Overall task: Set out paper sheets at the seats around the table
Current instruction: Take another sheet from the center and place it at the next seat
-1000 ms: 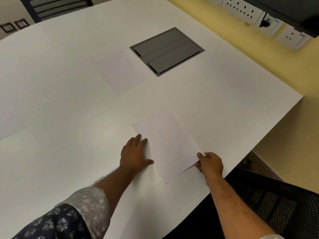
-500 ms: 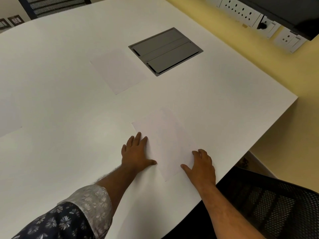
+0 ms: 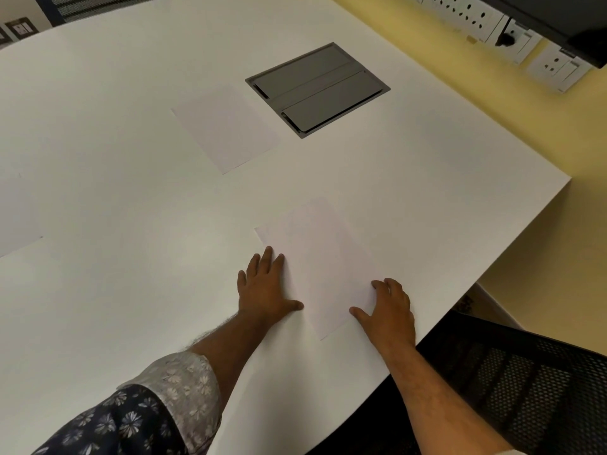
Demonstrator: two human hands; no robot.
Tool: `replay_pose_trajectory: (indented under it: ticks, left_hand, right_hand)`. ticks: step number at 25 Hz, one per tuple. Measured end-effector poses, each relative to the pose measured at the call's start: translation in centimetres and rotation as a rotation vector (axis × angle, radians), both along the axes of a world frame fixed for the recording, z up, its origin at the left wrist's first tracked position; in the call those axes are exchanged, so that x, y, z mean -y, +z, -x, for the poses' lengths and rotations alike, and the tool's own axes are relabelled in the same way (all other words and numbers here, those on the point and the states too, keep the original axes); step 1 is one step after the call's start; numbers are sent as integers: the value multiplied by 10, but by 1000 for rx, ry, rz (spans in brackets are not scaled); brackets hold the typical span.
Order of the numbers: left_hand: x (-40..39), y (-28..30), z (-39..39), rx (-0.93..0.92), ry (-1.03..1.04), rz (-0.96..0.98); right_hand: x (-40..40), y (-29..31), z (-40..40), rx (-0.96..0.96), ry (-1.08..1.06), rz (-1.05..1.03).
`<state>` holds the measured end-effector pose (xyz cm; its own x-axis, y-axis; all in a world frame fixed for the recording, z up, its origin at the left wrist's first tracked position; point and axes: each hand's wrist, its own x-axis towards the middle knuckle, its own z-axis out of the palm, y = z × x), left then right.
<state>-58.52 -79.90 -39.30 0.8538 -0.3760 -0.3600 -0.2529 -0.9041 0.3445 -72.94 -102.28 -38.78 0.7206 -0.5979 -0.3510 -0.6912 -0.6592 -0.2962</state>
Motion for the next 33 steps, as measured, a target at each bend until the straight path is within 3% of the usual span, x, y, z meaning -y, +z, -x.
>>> replay_pose_trajectory:
  ticks: [6, 9, 23, 33]
  left_hand:
    - [-19, 5, 4, -18, 119, 271]
    - [-36, 12, 16, -48, 133, 304]
    - [-100, 95, 116, -14, 255, 380]
    - [-176, 103, 183, 4, 298, 341]
  right_hand:
    - [-11, 22, 15, 230, -117, -40]
    - [-24, 45, 22, 294, -158, -89]
    - [-79, 116, 80, 272, -26, -103]
    - [-147, 121, 107, 239, 116, -189]
